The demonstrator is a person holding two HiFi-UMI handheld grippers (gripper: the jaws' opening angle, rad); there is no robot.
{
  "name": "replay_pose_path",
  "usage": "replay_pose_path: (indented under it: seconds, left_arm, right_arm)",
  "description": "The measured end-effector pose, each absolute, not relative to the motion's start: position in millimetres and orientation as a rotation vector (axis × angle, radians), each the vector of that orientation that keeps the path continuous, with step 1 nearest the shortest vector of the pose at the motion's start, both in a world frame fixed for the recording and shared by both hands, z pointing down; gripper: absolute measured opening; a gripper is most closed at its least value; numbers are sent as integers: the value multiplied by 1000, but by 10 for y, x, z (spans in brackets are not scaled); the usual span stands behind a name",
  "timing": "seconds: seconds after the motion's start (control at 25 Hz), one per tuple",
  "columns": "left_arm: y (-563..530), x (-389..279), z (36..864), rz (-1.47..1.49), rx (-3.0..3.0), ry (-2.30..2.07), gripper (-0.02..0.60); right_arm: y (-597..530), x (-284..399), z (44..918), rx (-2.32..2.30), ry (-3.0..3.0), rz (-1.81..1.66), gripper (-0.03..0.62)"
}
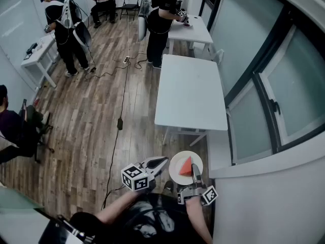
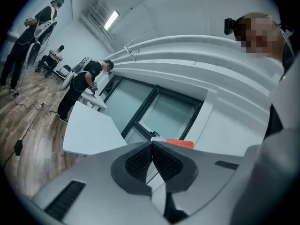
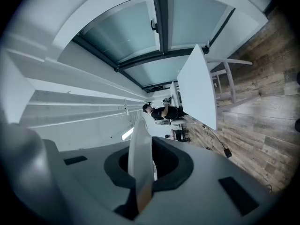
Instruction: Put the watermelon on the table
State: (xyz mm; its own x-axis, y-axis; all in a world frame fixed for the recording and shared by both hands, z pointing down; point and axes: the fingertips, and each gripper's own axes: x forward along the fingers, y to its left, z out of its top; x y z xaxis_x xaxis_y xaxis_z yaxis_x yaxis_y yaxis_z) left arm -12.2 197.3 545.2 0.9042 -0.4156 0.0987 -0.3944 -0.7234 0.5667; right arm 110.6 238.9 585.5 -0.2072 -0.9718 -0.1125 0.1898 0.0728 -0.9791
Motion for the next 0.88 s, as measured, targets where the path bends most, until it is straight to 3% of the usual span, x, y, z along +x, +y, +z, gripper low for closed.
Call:
replay_pose_path:
  seconds: [0.88]
  left_arm:
    - [1657, -582, 5522, -90, 2432, -503, 6]
  right_arm:
    - [2062, 584, 5793, -838, 1304, -1326, 26]
